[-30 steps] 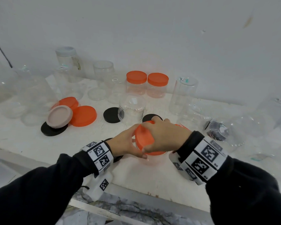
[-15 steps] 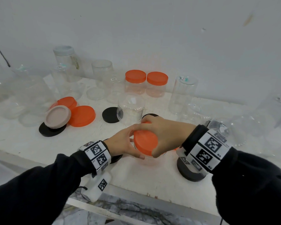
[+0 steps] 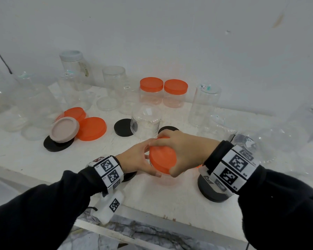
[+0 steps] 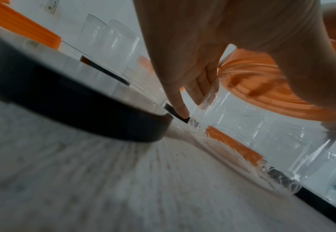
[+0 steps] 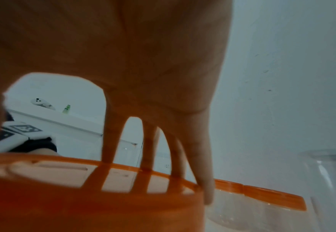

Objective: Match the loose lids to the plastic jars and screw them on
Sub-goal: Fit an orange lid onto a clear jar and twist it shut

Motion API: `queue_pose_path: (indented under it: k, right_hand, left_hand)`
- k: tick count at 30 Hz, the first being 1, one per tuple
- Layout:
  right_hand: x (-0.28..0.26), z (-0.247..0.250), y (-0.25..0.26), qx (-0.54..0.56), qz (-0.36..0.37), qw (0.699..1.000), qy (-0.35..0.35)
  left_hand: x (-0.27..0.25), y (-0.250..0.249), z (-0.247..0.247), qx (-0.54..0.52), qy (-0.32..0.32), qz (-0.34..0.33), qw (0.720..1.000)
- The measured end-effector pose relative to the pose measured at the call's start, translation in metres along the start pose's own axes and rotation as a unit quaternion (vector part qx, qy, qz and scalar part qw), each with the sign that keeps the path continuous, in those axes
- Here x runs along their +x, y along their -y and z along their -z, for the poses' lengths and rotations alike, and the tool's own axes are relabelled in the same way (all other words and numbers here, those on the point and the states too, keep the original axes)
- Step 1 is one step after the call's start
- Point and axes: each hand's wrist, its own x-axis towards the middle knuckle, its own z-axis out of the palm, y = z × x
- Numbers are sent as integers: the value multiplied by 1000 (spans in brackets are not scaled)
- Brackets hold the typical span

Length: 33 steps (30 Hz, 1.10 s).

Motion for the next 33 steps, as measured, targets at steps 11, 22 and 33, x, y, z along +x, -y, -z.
queue_pose_path:
  k: [11, 22, 33]
  right_hand:
    - [4, 1, -3, 0, 14, 1000, 16]
    - [2, -8, 8, -100, -93, 987, -80]
    - [1, 0, 3, -58, -60, 996, 6]
  left_hand:
    - [-2, 0, 1, 0, 4, 1, 1000]
    - [0, 2, 1, 24, 2, 1, 1000]
    - [0, 2, 0, 27, 6, 1, 1000]
